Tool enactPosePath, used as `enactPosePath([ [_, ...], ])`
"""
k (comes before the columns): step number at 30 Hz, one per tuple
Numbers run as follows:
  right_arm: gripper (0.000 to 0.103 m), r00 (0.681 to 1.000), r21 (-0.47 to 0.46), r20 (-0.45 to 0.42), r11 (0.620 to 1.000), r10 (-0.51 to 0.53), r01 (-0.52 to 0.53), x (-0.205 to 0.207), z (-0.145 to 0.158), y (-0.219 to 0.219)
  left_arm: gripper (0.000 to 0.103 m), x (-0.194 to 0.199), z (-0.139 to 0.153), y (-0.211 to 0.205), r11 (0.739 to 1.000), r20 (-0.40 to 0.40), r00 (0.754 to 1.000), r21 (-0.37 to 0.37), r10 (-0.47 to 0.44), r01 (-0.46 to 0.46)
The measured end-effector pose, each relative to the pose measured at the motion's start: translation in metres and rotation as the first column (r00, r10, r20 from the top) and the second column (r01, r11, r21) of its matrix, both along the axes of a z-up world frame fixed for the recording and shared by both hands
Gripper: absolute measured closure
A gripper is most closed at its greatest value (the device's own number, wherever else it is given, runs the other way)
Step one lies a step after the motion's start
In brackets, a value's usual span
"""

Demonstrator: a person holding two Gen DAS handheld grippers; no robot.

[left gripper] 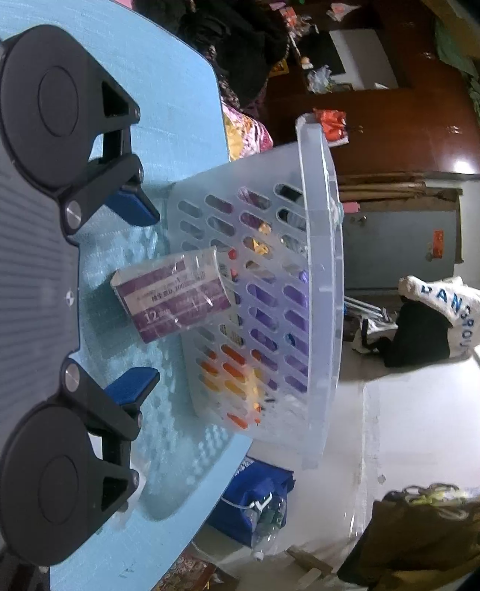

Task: Organize objects
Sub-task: 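Grasp the white roll with the right gripper while the left grasps the purple pack, then carry the white roll with the right gripper while the left carries the purple pack into the bed basket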

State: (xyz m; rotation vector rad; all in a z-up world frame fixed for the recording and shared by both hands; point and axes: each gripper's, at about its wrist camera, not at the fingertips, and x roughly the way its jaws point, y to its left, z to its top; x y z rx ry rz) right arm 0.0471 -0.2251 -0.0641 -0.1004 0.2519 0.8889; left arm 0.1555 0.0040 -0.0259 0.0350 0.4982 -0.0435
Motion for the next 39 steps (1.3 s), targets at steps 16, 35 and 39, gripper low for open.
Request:
enactPosePath([
  [16,0.056,0.999,0.047,0.004,0.997,-0.054,0.053,0.013,0.01,-0.039,0.059,-0.007,-0.002,0.011,0.996,0.02,0.999,-0.087,-0.034,0.036],
  [35,0.057,0.995,0.079,-0.003,0.992,-0.095,0.095,0.036,0.015,-0.055,0.06,-0.055,0.016,0.006,0.994,0.221,0.973,-0.065,-0.067,0.084],
  [39,0.057,0.994,0.089,0.006,0.991,-0.105,0.104,0.039,0.023,-0.057,0.06,-0.066,0.028,0.004,0.994,0.26,0.962,-0.059,-0.078,0.096],
])
